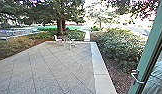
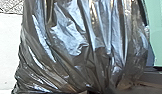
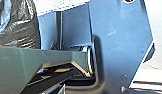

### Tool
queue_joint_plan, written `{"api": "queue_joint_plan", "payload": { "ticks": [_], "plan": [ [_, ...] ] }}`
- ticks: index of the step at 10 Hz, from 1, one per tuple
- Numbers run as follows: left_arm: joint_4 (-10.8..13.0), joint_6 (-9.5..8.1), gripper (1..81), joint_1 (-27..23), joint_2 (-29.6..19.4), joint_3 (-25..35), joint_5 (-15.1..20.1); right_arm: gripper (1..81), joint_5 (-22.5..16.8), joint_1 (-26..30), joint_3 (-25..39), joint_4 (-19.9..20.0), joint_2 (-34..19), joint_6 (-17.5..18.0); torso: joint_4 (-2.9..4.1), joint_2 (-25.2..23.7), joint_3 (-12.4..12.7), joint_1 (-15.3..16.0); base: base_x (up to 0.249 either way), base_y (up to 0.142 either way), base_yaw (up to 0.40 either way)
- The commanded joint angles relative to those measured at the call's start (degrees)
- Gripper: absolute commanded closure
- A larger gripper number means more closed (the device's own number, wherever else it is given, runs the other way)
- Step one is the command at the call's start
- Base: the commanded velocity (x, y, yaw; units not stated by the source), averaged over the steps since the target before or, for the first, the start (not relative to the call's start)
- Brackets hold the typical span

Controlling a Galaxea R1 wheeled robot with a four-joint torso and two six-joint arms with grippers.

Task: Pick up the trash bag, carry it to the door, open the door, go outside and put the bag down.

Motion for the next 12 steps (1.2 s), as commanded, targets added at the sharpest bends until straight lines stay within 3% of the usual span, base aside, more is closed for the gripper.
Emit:
{"api": "queue_joint_plan", "payload": {
  "ticks": [1,12],
  "plan": [
    [0.33,0.07,81.1,-2.85,-0.37,0.19,2.92,1.0,-3.40,2.19,1.08,-0.72,1.37,-0.43,0.00,0.00,0.02,0.00,0.101,0.071,0.000],
    [0.42,0.07,81.1,-2.85,-0.37,0.19,2.92,1.0,-3.84,2.27,1.00,-0.72,1.28,-0.43,0.00,0.07,-0.02,0.04,0.097,0.000,0.000]
  ]
}}
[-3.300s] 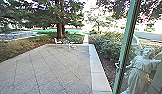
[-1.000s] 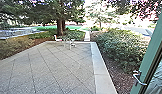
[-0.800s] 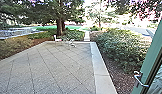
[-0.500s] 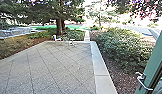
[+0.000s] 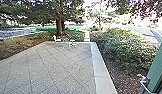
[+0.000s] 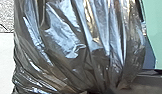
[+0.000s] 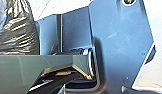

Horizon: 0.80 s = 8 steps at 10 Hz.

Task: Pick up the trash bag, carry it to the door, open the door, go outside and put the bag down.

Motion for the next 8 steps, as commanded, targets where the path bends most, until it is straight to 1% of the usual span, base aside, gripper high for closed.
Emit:
{"api": "queue_joint_plan", "payload": {
  "ticks": [1,6,8],
  "plan": [
    [0.42,0.07,81.1,-2.91,-0.37,0.22,3.09,1.0,-4.09,2.15,1.02,-0.81,1.28,-0.84,0.02,0.00,0.00,0.00,0.097,0.000,0.000],
    [0.42,0.07,81.1,-2.83,-0.37,0.22,3.09,1.0,-4.18,2.24,1.02,-1.07,1.28,-1.10,0.02,-0.05,0.00,-0.11,0.095,0.000,0.000],
    [0.42,0.07,81.1,-2.91,-0.37,0.22,3.09,1.0,-4.18,2.15,1.28,-1.34,1.28,-2.25,0.02,-0.02,0.00,-0.09,0.094,0.000,0.000]
  ]
}}
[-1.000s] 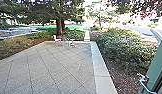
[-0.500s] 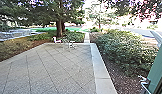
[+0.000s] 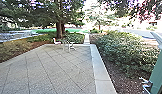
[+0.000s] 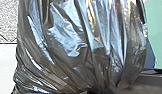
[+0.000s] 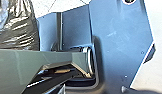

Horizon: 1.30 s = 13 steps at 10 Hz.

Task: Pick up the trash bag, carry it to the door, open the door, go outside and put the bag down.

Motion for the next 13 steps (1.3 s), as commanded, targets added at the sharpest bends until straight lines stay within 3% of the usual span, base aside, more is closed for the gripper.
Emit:
{"api": "queue_joint_plan", "payload": {
  "ticks": [1,6,7,8,9,11,13],
  "plan": [
    [0.41,0.07,81.1,-3.00,-0.40,0.19,3.17,1.0,-3.66,2.26,1.18,-1.23,1.33,-1.47,0.00,0.02,0.00,0.00,0.093,0.000,0.000],
    [0.15,-0.10,81.1,-2.99,-0.74,0.10,3.08,1.0,-3.58,2.27,1.00,-1.05,0.98,-1.38,0.00,0.02,0.00,0.00,0.000,0.000,0.000],
    [0.06,-0.27,81.1,-3.00,-0.92,0.10,3.08,1.0,-3.58,2.26,1.17,-1.14,0.80,-1.47,4.64,0.02,0.00,0.00,0.000,0.000,0.000],
    [-0.03,-0.45,81.1,-3.17,-1.10,0.10,3.08,1.0,-3.58,2.26,1.26,-1.23,0.80,-1.47,5.68,0.02,0.00,0.00,0.000,0.000,0.000],
    [-0.12,-0.54,81.1,-3.35,-1.19,0.10,3.08,1.0,-3.58,2.35,1.26,-1.23,0.80,-1.47,6.28,0.02,0.00,0.00,0.000,0.000,0.000],
    [-0.47,-0.89,81.1,-3.70,-1.36,0.10,2.99,1.0,-3.58,2.26,1.17,-1.23,0.80,-1.47,9.51,0.02,0.00,0.00,0.000,0.000,0.000],
    [-0.47,-1.16,81.1,-3.87,-1.36,0.10,2.99,1.0,-3.58,2.26,1.08,-1.31,0.80,-1.47,13.31,0.02,0.00,0.00,0.000,0.000,0.000]
  ]
}}
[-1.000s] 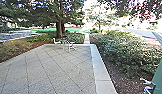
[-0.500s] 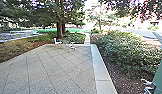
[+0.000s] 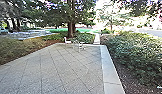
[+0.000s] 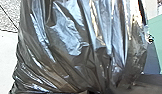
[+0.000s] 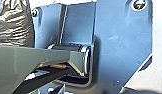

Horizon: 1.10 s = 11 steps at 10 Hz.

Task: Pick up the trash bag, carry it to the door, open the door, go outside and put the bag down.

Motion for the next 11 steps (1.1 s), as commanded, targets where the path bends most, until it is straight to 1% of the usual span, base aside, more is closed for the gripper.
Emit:
{"api": "queue_joint_plan", "payload": {
  "ticks": [1,2,3,4,5,6,7,8,10,11],
  "plan": [
    [-0.36,-0.33,81.1,-3.64,-0.80,0.15,3.12,1.0,-3.10,2.74,1.11,-0.81,1.39,-0.48,3.86,0.00,-3.82,0.00,0.000,0.000,0.000],
    [-0.62,-0.77,81.1,-4.51,-1.41,0.33,3.20,1.0,-3.19,2.74,1.03,-0.81,1.39,-0.48,3.57,-0.02,-5.08,-0.02,0.000,0.000,0.000],
    [-2.01,-0.77,81.1,-5.31,-2.02,0.50,3.38,1.0,-3.19,2.74,1.02,-0.81,1.39,-0.48,4.63,-0.02,-5.87,-0.05,0.000,0.000,0.000],
    [-2.64,-0.86,81.1,-6.36,-2.55,0.77,3.47,1.0,-3.19,2.65,1.02,-0.81,1.39,-0.57,5.28,-0.02,-7.41,-0.05,0.000,0.000,0.000],
    [-4.12,-0.86,81.1,-7.67,-3.34,1.46,3.64,1.0,-3.19,2.65,1.02,-0.81,1.39,-0.57,5.85,-0.02,-9.16,-0.05,0.000,0.000,0.000],
    [-5.97,-0.86,81.1,-9.34,-4.57,2.60,3.82,1.0,-3.19,2.65,1.11,-0.81,1.39,-0.57,4.39,-0.02,-7.82,-0.02,0.000,0.000,0.000],
    [-6.95,-0.86,81.1,-11.01,-5.37,3.49,3.99,1.0,-3.19,2.65,1.11,-0.81,1.39,-0.57,5.01,0.00,-7.73,0.00,0.000,0.000,0.000],
    [-8.52,-0.86,81.1,-12.95,-7.19,5.93,4.77,1.0,-3.19,2.57,1.11,-0.81,1.39,-0.57,5.33,0.02,-8.81,0.00,0.000,0.000,0.000],
    [-9.06,-0.86,81.1,-16.11,-10.62,11.72,6.45,1.0,-3.19,2.65,1.11,-0.90,1.39,-0.57,5.42,0.02,-9.40,0.00,0.000,0.000,0.000],
    [-8.97,-0.86,81.1,-17.08,-12.56,14.90,6.37,1.0,-3.19,2.65,1.19,-0.90,1.39,-0.57,5.44,0.04,-9.25,0.02,0.000,0.000,0.000]
  ]
}}
